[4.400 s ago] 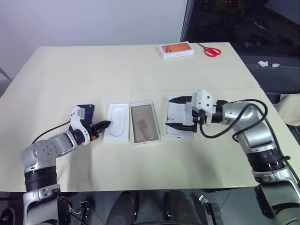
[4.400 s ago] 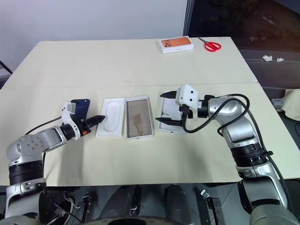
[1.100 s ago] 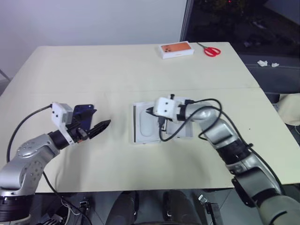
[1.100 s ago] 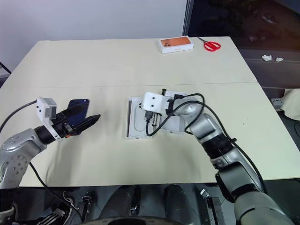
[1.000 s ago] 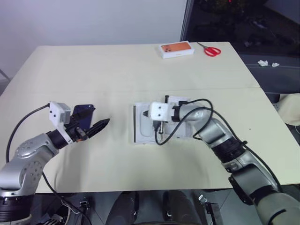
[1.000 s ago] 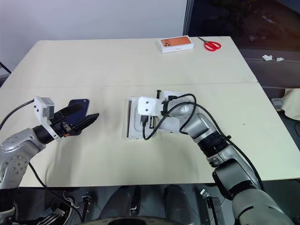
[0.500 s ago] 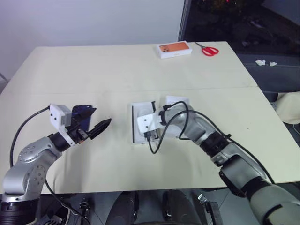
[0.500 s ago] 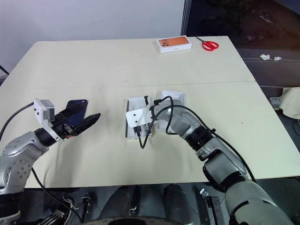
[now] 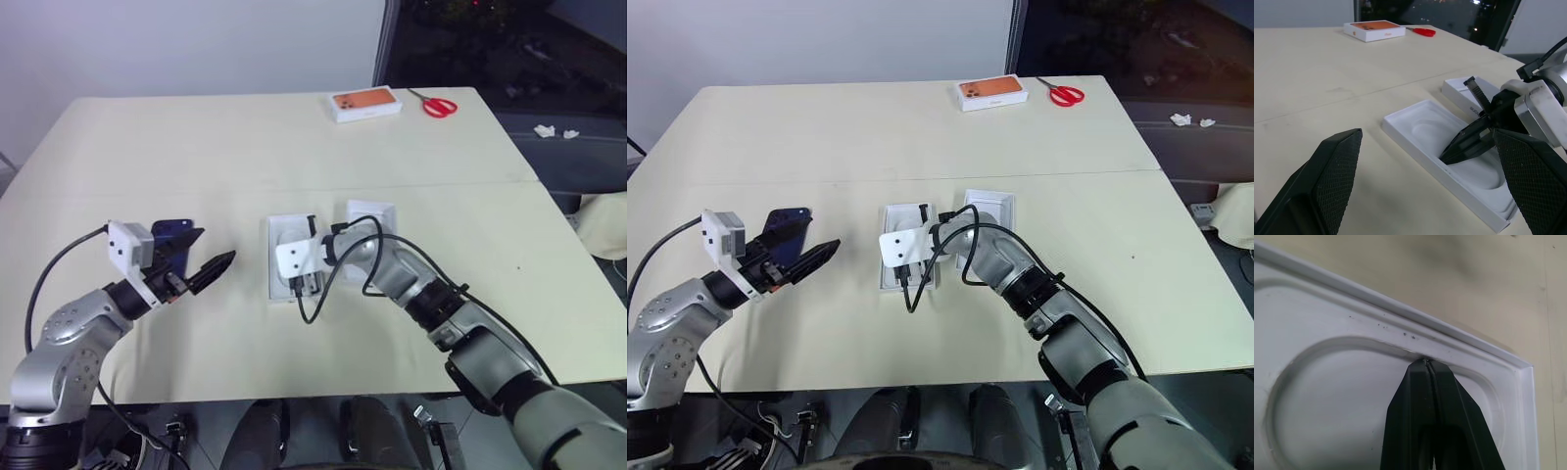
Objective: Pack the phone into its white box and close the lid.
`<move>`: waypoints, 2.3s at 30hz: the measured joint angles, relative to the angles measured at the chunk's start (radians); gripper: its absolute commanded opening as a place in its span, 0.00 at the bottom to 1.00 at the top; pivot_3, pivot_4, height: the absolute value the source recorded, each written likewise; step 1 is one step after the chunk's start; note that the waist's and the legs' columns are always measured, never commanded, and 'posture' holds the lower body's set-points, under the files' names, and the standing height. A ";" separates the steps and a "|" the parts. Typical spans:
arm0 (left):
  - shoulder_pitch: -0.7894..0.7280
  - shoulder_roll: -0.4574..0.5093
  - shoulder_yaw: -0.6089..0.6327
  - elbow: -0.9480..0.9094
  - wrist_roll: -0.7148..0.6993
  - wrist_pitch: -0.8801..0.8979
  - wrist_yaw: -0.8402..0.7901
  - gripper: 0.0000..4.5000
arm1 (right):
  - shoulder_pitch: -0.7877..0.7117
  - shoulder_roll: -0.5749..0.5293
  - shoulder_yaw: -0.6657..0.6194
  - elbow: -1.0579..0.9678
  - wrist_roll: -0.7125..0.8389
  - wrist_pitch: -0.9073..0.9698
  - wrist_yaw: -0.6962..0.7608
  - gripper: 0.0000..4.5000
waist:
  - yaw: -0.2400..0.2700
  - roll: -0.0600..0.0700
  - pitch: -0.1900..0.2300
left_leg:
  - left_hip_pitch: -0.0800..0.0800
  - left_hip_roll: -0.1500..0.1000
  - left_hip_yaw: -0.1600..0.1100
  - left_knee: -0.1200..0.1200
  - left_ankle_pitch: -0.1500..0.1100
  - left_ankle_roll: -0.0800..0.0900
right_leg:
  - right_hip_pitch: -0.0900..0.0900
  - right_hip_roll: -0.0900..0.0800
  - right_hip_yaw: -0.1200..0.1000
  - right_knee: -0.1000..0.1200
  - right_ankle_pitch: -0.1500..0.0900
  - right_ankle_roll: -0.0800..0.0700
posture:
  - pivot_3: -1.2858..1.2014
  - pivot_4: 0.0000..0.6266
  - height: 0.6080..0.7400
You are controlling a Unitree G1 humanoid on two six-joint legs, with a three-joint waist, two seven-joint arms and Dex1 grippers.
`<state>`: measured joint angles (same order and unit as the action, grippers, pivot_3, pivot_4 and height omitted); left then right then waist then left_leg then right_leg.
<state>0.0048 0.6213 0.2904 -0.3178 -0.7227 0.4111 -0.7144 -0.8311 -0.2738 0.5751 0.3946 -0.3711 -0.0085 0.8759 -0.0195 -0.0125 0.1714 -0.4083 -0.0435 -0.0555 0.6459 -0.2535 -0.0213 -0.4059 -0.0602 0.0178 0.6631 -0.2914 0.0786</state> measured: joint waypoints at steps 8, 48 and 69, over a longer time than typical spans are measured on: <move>0.000 -0.007 0.000 0.000 0.013 -0.001 -0.002 1.00 | 0.019 -0.017 -0.089 -0.034 0.081 0.065 0.036 0.02 | 0.001 0.000 0.000 | 0.000 0.000 0.000 0.000 0.000 0.000 | 0.000 0.000 0.000 0.000 0.000 0.000 | 0.52 0.24 1.00; -0.052 0.074 0.058 0.138 0.020 0.107 -0.076 1.00 | 0.178 -0.098 -0.365 -0.363 0.523 0.461 0.135 0.02 | 0.001 0.000 0.000 | 0.000 0.001 0.000 -0.001 -0.001 0.001 | -0.001 0.000 0.000 0.000 0.000 0.000 | 0.52 0.24 1.00; -0.331 0.264 0.174 0.882 0.048 0.318 -0.191 1.00 | -0.119 0.431 -0.082 0.290 0.194 0.112 -0.298 0.02 | -0.024 -0.003 -0.001 | 0.000 -0.001 -0.003 -0.002 0.001 -0.003 | -0.006 0.000 -0.002 0.001 0.000 0.000 | 0.52 0.24 1.00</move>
<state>-0.3258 0.8851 0.4647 0.5644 -0.6748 0.7296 -0.9054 -0.9500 0.1569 0.4927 0.6844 -0.1768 0.1037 0.5778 -0.0435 -0.0158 0.1703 -0.4087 -0.0443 -0.0583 0.6437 -0.2520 -0.0240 -0.4117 -0.0601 0.0156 0.6645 -0.2914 0.0786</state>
